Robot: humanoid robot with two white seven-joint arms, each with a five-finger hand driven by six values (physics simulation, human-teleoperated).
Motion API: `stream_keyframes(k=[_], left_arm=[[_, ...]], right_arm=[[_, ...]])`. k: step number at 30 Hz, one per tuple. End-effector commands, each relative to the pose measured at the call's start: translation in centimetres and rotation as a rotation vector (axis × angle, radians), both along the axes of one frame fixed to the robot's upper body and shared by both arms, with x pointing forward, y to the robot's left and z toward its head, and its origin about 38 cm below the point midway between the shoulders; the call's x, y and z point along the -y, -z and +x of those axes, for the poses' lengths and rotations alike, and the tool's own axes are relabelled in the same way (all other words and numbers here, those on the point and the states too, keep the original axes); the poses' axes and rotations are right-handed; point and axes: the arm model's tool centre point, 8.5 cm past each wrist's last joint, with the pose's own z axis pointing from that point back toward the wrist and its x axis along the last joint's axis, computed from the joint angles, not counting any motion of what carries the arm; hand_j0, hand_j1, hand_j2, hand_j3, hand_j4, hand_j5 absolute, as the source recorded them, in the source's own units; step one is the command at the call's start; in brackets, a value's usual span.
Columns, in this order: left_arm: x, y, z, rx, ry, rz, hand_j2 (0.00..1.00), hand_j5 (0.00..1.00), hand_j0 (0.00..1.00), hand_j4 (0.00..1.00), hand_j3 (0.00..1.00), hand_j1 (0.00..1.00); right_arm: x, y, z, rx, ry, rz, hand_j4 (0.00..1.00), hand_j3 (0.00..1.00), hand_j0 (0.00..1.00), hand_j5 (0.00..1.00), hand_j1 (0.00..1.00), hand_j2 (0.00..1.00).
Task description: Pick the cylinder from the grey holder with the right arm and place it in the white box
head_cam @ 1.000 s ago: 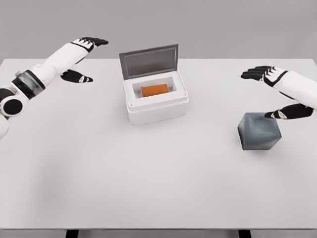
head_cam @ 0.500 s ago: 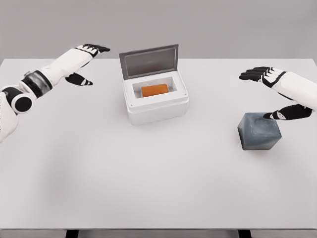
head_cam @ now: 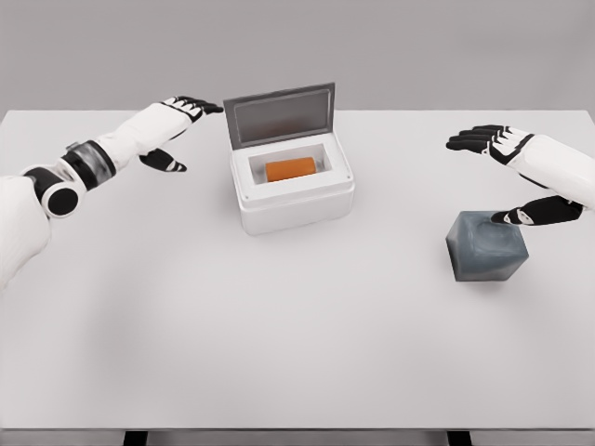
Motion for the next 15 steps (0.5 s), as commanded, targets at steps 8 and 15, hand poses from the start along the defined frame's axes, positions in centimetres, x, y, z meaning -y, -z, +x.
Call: stream_keyframes(k=[8, 15], left_arm=[[-0.2, -0.5, 0.0, 0.013, -0.001, -0.003, 1.00, 1.00, 1.00, 1.00, 1.00, 1.00], [0.2, -1.5, 0.3, 0.038, 0.011, -0.009, 1.00, 1.00, 1.00, 1.00, 1.00, 1.00]], right_arm=[[0.0, -0.1, 0.0, -0.002, 0.000, 0.007, 1.00, 1.00, 1.00, 1.00, 1.00, 1.00], [0.0, -0.1, 0.0, -0.002, 0.001, 0.005, 1.00, 1.00, 1.00, 1.00, 1.00, 1.00]])
